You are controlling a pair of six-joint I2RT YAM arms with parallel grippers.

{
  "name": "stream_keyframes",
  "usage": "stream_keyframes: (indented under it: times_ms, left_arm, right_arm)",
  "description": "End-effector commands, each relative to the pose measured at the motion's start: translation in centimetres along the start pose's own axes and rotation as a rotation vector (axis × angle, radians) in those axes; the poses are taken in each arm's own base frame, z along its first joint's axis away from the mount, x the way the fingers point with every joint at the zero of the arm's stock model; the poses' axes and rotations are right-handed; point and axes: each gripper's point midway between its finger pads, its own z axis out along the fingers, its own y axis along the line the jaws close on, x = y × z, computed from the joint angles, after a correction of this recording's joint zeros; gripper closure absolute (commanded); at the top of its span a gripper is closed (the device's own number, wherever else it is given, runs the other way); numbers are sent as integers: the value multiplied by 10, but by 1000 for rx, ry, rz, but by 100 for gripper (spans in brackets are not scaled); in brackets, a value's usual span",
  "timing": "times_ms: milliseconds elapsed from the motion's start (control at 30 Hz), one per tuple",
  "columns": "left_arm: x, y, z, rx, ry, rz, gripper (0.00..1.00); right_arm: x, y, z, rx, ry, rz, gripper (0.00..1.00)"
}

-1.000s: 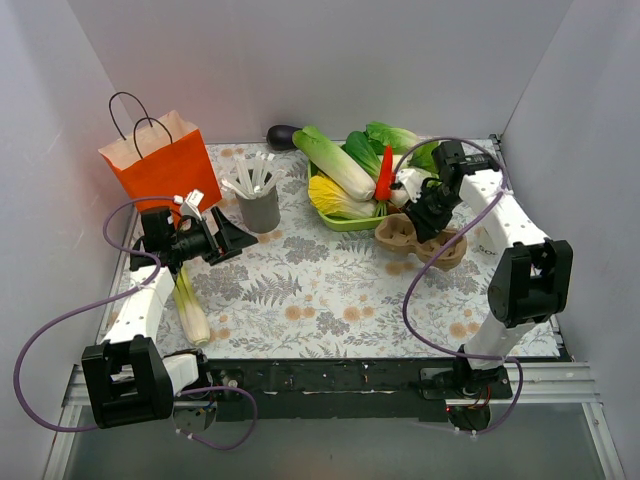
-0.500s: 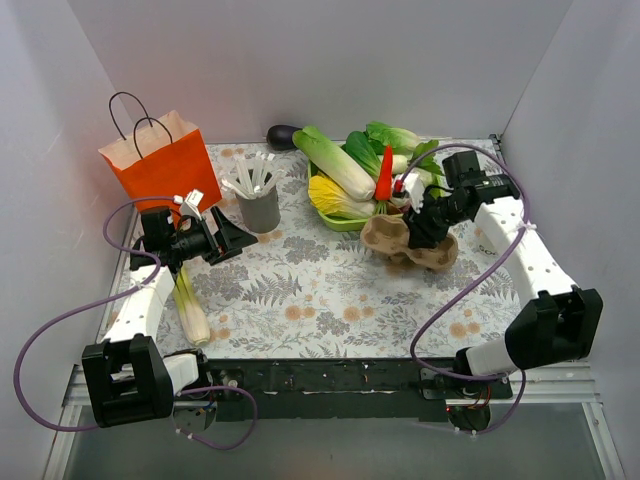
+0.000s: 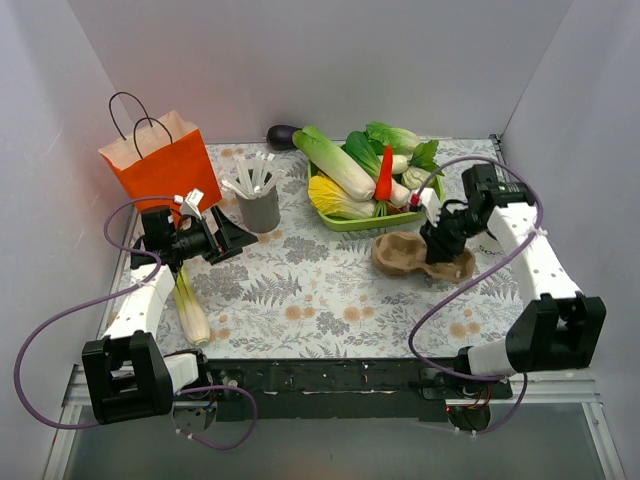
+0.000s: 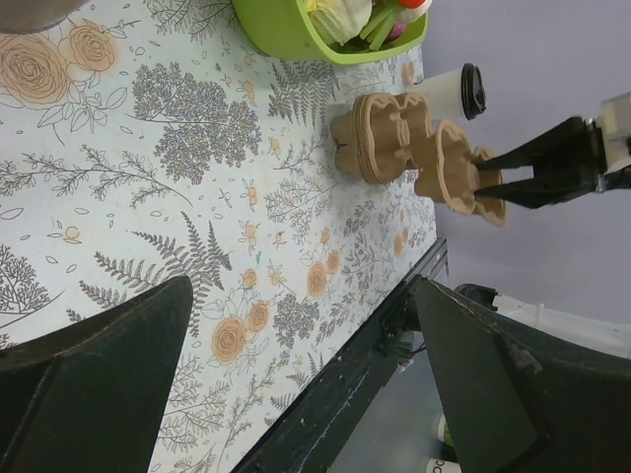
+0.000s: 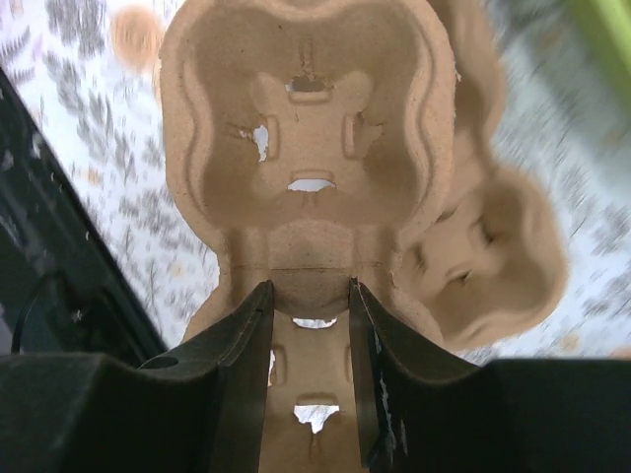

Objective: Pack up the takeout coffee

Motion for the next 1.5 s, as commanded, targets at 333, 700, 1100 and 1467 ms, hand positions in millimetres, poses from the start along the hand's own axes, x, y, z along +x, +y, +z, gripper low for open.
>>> stream_keyframes:
  times_ms: [333,700,1100,1467]
  left_arm:
    - [-12,-11,0,44,0,68,2]
    - [-30,-43,-21,29,12,305,2]
    - [-185,-102,-101,-441,-260,866,2]
    - [-268,-27,-100,-634,-105,967,2]
  right_arm:
    - [167,65,-6,92,301,-203,99]
    - [183,60,-5,79,357,-156,41]
    - [138,63,-17,50,204,-142,7]
    - [40,58,-16,-108,-122,72,2]
